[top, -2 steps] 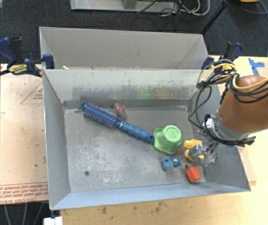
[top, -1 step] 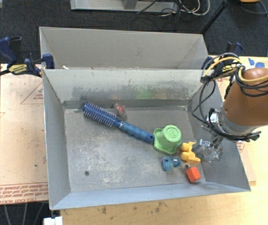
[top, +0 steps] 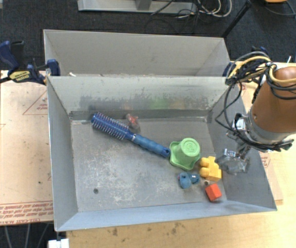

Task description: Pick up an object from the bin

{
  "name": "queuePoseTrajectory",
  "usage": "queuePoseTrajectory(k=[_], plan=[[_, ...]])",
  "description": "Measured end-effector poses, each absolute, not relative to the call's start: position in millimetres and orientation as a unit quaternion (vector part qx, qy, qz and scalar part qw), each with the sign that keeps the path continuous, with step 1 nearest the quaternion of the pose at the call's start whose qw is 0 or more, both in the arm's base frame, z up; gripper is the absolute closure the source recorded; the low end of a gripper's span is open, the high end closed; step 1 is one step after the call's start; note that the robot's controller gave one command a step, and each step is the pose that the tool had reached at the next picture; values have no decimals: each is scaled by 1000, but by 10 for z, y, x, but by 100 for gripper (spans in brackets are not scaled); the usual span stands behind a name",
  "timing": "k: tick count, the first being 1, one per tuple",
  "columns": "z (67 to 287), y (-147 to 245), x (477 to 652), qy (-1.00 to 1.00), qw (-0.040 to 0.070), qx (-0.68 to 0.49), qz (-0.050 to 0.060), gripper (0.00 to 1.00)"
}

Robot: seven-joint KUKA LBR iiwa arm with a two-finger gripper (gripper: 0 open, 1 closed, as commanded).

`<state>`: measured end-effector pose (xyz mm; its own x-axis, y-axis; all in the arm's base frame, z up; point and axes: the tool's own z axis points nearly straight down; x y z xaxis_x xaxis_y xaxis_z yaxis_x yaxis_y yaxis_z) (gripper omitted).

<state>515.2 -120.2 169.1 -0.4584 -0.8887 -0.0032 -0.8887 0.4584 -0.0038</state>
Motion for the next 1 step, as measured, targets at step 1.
queuePoseTrajectory(k=[1], plan=[[1977,-1193,5165,855,2,-519,-1,100]])
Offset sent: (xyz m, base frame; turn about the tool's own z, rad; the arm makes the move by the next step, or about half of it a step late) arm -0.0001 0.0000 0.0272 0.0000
